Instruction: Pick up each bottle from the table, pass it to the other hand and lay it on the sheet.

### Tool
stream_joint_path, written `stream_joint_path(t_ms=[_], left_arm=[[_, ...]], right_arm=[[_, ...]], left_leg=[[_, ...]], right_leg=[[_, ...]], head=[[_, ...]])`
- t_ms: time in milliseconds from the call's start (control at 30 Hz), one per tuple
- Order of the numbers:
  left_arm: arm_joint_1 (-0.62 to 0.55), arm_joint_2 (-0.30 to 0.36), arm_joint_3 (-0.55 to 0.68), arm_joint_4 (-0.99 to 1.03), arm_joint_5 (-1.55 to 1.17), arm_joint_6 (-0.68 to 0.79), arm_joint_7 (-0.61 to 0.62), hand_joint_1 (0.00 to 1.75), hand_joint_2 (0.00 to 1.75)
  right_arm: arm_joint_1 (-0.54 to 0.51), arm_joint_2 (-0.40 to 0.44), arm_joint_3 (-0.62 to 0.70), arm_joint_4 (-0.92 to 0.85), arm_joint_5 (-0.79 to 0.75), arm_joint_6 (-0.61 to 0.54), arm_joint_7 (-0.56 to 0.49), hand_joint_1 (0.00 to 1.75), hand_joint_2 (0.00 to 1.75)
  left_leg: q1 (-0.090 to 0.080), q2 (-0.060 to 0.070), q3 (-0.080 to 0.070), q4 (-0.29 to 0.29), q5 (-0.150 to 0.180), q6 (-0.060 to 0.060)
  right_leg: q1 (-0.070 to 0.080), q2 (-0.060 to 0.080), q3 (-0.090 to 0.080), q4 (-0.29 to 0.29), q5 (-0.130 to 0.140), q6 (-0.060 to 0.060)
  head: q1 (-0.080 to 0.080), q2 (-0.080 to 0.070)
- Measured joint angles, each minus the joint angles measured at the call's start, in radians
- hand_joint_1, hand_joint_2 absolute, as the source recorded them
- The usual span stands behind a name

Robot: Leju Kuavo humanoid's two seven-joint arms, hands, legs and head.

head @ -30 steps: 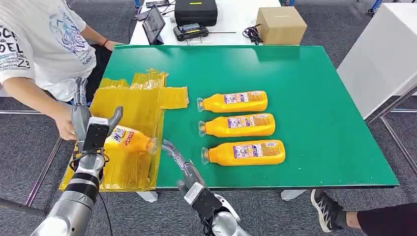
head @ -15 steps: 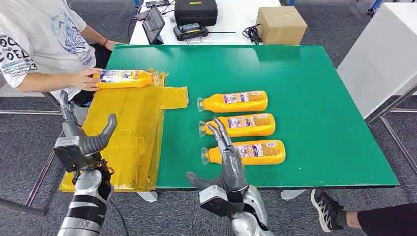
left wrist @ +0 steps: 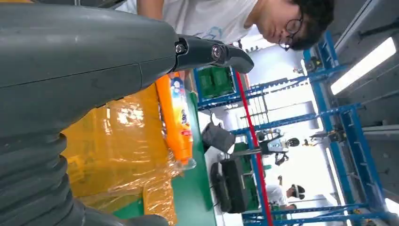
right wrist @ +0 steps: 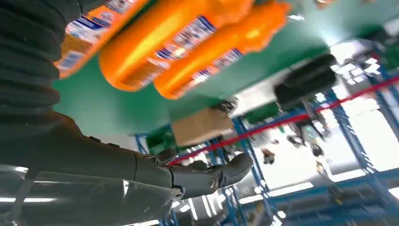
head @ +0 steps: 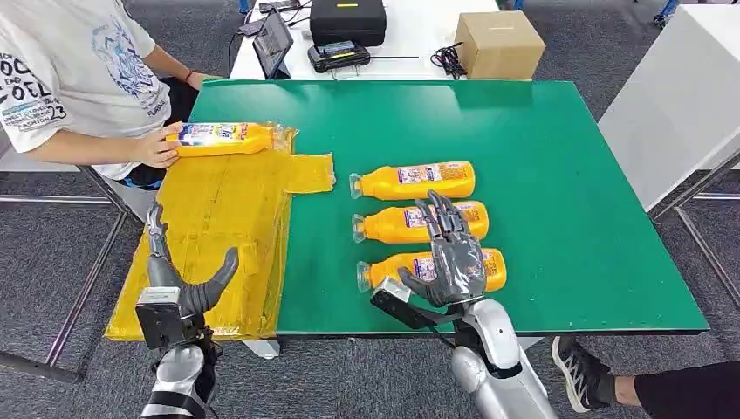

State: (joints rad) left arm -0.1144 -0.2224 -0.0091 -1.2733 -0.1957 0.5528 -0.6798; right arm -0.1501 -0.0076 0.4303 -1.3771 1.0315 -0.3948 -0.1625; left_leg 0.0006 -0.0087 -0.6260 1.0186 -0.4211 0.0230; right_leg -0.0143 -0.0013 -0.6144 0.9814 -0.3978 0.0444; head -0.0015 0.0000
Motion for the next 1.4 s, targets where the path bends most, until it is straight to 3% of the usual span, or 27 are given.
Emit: stream_joint_path(t_ms=[233, 700, 1300, 1400], left_arm=[[0.005, -0.008, 0.006, 0.012, -0.003, -0.011, 0.0, 0.0, 1.75], [-0.006, -0.023, 0.011, 0.077, -0.052, 0.011, 0.001, 0.0, 1.75], [-0.021, -0.031, 0.011, 0.117, -0.045, 0.016, 0.0, 0.0, 1.75], [-0.026, -0.031, 0.011, 0.129, -0.04, 0.002, 0.001, 0.0, 1.75]], right_arm=[[-0.015, -0.008, -0.015, 0.057, -0.02, 0.031, 0.018, 0.0, 1.75], [-0.178, -0.042, -0.046, 0.275, -0.255, 0.318, 0.087, 0.0, 1.75], [-0.225, -0.079, -0.021, 0.373, -0.264, 0.352, 0.115, 0.0, 1.75], [-0.237, -0.089, -0.007, 0.367, -0.319, 0.41, 0.113, 0.0, 1.75]], left_leg=[[0.0, 0.0, 0.0, 0.0, 0.0, 0.0], [0.0, 0.0, 0.0, 0.0, 0.0, 0.0], [0.0, 0.0, 0.0, 0.0, 0.0, 0.0], [0.0, 0.0, 0.0, 0.0, 0.0, 0.0]], right_leg=[[0.0, 0.0, 0.0, 0.0, 0.0, 0.0], [0.0, 0.0, 0.0, 0.0, 0.0, 0.0], [0.0, 0.0, 0.0, 0.0, 0.0, 0.0], [0.0, 0.0, 0.0, 0.0, 0.0, 0.0]], head=[[0.0, 0.0], [0.0, 0.0], [0.0, 0.0], [0.0, 0.0]])
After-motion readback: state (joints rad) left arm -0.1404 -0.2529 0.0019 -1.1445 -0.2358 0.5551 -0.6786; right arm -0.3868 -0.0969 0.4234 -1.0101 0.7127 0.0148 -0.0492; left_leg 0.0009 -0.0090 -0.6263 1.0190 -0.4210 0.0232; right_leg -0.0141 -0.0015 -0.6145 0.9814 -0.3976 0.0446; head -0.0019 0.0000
